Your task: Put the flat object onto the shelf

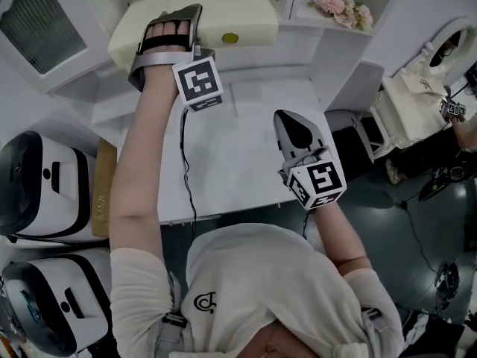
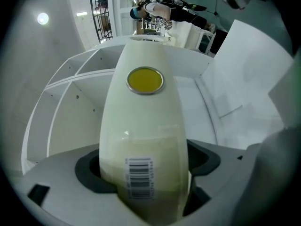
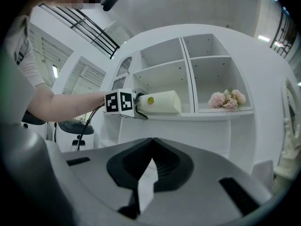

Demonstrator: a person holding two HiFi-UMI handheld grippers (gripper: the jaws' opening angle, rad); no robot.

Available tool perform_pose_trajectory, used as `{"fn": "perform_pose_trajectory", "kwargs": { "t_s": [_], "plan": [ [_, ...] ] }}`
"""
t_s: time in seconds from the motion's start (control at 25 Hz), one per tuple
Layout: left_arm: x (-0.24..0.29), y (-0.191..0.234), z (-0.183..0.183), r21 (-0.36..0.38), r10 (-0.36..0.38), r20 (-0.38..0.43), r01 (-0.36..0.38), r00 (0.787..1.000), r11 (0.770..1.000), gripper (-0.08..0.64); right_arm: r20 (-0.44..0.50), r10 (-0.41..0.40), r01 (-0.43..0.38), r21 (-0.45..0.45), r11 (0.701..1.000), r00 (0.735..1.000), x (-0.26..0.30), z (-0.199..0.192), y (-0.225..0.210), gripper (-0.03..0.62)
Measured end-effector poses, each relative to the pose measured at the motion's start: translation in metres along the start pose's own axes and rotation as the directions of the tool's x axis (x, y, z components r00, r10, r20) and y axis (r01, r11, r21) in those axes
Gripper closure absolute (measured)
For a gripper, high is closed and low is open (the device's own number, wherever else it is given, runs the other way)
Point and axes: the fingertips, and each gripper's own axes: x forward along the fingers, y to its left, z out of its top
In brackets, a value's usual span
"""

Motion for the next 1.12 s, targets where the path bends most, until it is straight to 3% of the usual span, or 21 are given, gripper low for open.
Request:
{"fn": "perform_pose_trajectory", "kwargs": {
  "t_s": [0.24,0.88,1.12],
  "plan": [
    [0.027,-0.006,-0.005,0.007,-0.051,-0.008,0.051,0.999,0.999,0.088,-0.01,-0.005,0.004,-0.03,1.0,1.0,0.017,-0.006,-0.004,0.584],
    [0.082,-0.011,-0.018,0.018,-0.123,-0.057,0.124,0.991,0.992,0.051,-0.032,-0.003,0.002,-0.039,0.999,0.999,0.05,-0.015,-0.02,0.584],
    [0.089,-0.01,-0.021,0.026,-0.092,-0.091,0.095,0.992,0.995,0.035,-0.04,0.007,-0.009,-0.036,0.999,0.999,0.058,-0.017,-0.02,0.584]
  ]
}}
